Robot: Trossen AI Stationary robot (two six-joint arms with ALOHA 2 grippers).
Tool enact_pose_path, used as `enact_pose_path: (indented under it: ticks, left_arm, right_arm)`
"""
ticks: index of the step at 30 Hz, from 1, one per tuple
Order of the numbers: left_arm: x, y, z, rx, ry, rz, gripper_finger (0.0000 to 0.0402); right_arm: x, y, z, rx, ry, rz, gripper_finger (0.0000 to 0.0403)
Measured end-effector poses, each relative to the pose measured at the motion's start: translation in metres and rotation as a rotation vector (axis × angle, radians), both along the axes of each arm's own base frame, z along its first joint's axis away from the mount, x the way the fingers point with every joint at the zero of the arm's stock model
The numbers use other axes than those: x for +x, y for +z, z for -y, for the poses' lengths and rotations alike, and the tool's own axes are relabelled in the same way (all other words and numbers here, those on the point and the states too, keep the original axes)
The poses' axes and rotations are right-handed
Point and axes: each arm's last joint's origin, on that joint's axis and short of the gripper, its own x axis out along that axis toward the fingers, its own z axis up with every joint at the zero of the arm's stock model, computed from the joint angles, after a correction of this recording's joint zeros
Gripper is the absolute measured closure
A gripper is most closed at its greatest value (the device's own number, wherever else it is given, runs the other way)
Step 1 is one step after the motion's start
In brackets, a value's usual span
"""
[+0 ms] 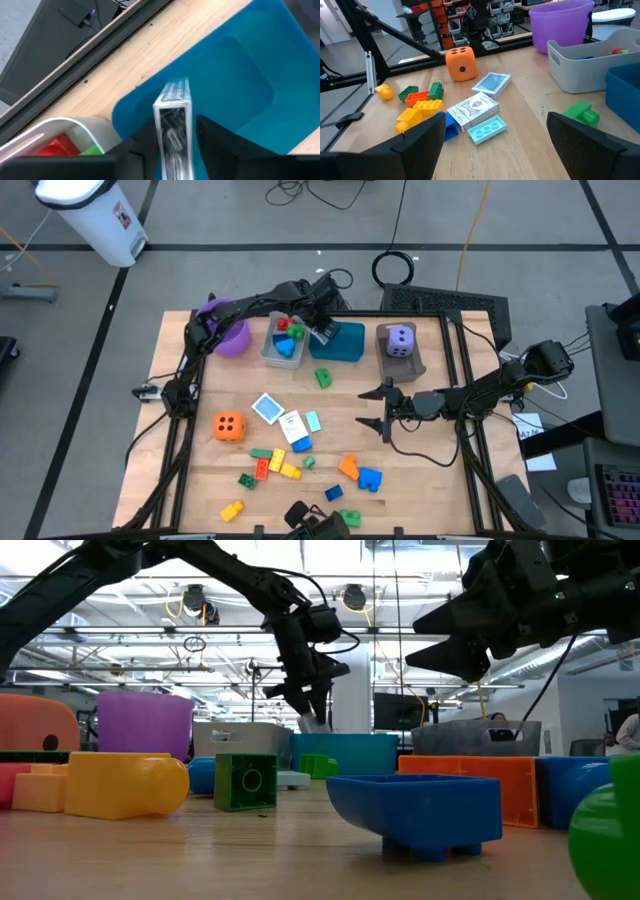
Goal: Pick & Place Toys
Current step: Put the white and black deck of cards into the blue bin, then put the dark green game piece into the gray bin
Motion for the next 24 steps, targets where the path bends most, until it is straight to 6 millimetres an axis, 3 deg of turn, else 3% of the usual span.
enact_pose_path:
  ticks: [6, 13, 18, 24]
  left_arm:
    - [0.001, 0.0, 0.0, 0.006, -0.001, 0.005, 0.0202]
    - [-0.002, 0.01, 0.0, 0.027, -0.016, 0.022, 0.0189]
    - [-0.015, 0.048, 0.0, 0.107, -0.038, 0.102, 0.0188]
    - [-0.041, 0.115, 0.013, 0.28, -0.12, 0.218, 0.0188]
  right_arm:
    - [0.0, 0.0, 0.0, 0.0, 0.0, 0.0, 0.0064]
    - [0.0, 0.0, 0.0, 0.0, 0.0, -0.001, 0.0064]
    - [0.0, -0.001, 0.0, -0.002, 0.001, -0.006, 0.0064]
    - [0.0, -0.001, 0.0, -0.001, 0.001, -0.006, 0.0064]
